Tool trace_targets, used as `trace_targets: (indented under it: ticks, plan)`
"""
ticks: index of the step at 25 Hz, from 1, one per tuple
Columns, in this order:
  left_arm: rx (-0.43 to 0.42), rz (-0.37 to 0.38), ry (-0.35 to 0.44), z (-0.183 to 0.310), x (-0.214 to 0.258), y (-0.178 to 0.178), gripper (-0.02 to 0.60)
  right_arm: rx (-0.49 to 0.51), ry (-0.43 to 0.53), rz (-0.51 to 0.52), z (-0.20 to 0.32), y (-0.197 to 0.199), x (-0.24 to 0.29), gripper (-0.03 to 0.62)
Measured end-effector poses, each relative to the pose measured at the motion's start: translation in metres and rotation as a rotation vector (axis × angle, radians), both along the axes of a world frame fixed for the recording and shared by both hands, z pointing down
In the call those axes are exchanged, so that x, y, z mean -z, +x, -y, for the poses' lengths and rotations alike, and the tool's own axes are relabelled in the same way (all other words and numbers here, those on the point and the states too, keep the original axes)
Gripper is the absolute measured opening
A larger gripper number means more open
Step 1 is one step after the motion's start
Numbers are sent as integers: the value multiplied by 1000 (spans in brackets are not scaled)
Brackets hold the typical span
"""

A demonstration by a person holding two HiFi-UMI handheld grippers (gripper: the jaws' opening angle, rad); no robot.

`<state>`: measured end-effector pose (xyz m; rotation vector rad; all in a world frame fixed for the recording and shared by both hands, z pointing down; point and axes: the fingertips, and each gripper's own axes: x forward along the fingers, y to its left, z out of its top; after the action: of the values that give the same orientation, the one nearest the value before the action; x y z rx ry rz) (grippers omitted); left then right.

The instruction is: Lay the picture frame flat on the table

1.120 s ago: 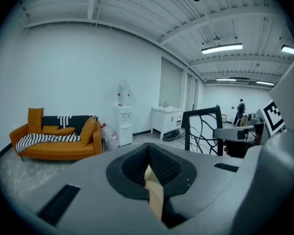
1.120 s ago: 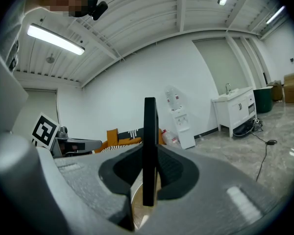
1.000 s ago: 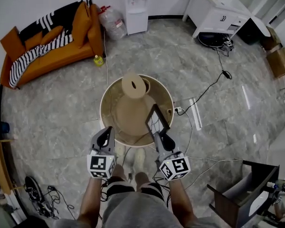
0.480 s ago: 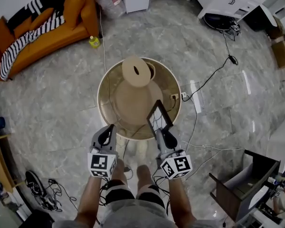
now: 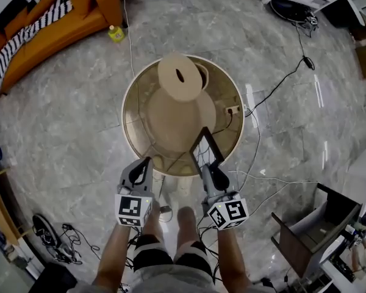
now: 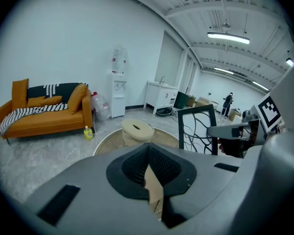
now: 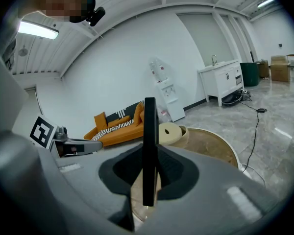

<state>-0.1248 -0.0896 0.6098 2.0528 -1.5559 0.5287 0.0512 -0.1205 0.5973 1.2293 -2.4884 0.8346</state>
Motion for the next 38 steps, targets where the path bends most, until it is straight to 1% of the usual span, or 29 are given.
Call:
trace_targets:
  ticks: [4, 9, 13, 18, 20, 23, 30, 35, 38]
  plan:
    - [-7, 1, -13, 9, -35, -10, 17, 5, -24, -3, 5, -13, -38, 67]
    - [-42, 23, -29, 14, -81, -13, 17, 45, -48, -11, 7, -30, -80, 67]
    - [-45, 13, -60, 13, -118, -16, 17, 57, -70, -18, 6, -37, -115, 67]
    - [-33, -11, -93, 8, -152, -17, 17, 59, -101, -22, 1, -37, -150, 67]
    - [-28, -18, -102, 9, -164, -19, 17, 65, -113, -20, 0, -41, -162, 67]
    - [-33, -7, -107, 13, -179, -21, 17, 72, -129, -20, 1, -45, -179, 67]
    - [-27, -21, -137, 15, -214, -21, 17, 99, -179, -16, -2, -54, -215, 67]
    - [0, -37, -158, 17, -231, -27, 17, 125, -211, -3, -2, -65, -231, 67]
    - [2, -39, -173, 15, -240, -27, 17, 139, -232, 8, -4, -72, -239, 67]
